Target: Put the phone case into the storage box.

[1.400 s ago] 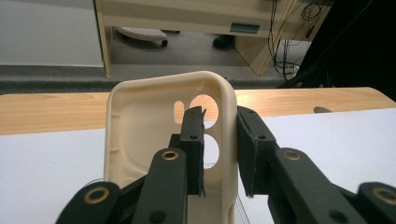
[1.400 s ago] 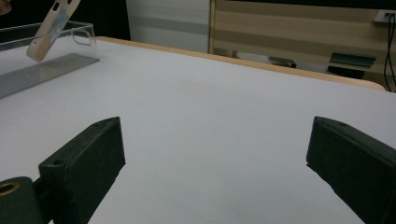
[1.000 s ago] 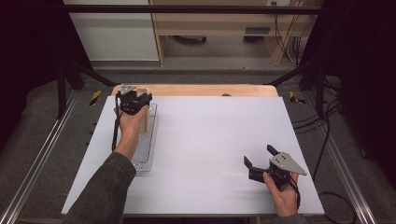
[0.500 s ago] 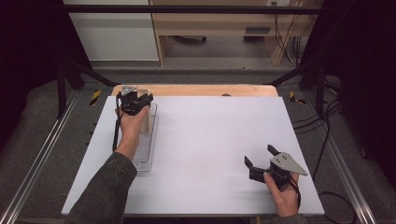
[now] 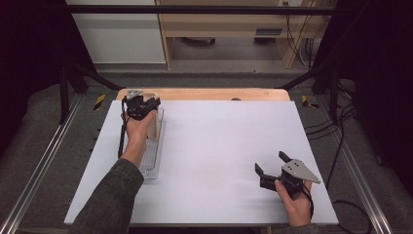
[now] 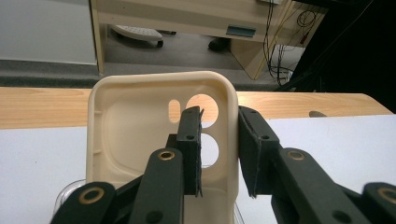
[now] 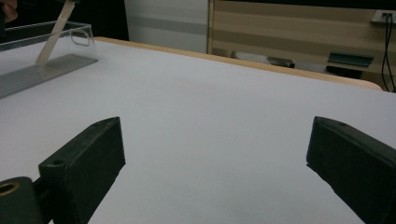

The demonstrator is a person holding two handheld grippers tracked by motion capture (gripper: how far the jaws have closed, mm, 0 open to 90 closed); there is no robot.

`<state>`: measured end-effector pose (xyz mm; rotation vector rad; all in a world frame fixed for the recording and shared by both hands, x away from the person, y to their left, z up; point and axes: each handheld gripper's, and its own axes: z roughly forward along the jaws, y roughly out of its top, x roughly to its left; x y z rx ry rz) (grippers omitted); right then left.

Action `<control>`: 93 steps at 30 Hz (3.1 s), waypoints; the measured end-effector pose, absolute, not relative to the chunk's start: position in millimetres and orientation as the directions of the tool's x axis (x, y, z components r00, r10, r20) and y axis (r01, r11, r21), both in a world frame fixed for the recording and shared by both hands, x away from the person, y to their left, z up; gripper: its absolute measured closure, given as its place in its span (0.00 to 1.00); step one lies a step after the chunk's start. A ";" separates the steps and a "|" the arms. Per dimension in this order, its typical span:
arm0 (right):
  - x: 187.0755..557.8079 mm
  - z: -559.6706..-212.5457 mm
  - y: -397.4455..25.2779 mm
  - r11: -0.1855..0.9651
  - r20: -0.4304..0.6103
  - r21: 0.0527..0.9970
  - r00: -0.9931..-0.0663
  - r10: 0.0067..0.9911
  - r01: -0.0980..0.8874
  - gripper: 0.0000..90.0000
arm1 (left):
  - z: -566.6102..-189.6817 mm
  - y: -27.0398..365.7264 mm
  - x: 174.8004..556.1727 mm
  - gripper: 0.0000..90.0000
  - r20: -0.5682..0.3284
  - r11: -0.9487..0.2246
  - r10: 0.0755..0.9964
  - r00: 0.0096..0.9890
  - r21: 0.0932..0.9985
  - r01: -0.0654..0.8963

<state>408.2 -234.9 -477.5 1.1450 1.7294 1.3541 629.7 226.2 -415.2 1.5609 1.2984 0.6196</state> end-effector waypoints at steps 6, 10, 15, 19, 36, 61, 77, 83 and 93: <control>408.3 -477.7 -235.3 0.085 0.019 0.967 -0.406 0.914 0.239 0.05 | -418.1 225.3 631.6 0.79 -0.192 0.045 0.933 0.303 0.901 0.432; 408.3 -477.7 -235.5 0.084 0.021 0.967 -0.405 0.914 0.239 0.05 | -419.2 224.3 632.5 0.79 -0.190 0.043 0.934 0.304 0.900 0.434; 408.5 -477.9 -235.5 0.085 0.021 0.967 -0.405 0.914 0.241 0.05 | -420.1 223.8 634.2 0.79 -0.196 0.046 0.932 0.304 0.898 0.437; 408.6 -478.1 -236.0 0.082 0.023 0.967 -0.404 0.915 0.241 0.05 | -421.2 224.1 635.2 0.80 -0.202 0.051 0.932 0.302 0.896 0.442; 409.2 -478.2 -233.7 0.079 0.027 0.968 -0.407 0.913 0.240 0.05 | -415.8 226.6 632.7 0.81 -0.182 0.025 0.929 0.323 0.900 0.435; 407.8 -477.8 -225.8 0.089 0.015 0.969 -0.411 0.911 0.232 0.04 | -398.4 219.2 607.4 0.40 0.042 -0.200 0.909 0.416 0.917 0.345; 407.9 -477.8 -224.9 0.091 0.013 0.968 -0.411 0.911 0.233 0.04 | -395.9 213.7 597.0 0.25 0.210 -0.344 0.885 0.416 0.896 0.280; 407.7 -477.7 -225.4 0.091 0.013 0.968 -0.410 0.912 0.232 0.04 | -394.1 210.0 593.3 0.23 0.266 -0.393 0.870 0.416 0.884 0.256; 407.7 -477.8 -224.8 0.093 0.011 0.968 -0.410 0.912 0.233 0.04 | -391.6 206.3 588.2 0.19 0.327 -0.441 0.852 0.409 0.868 0.227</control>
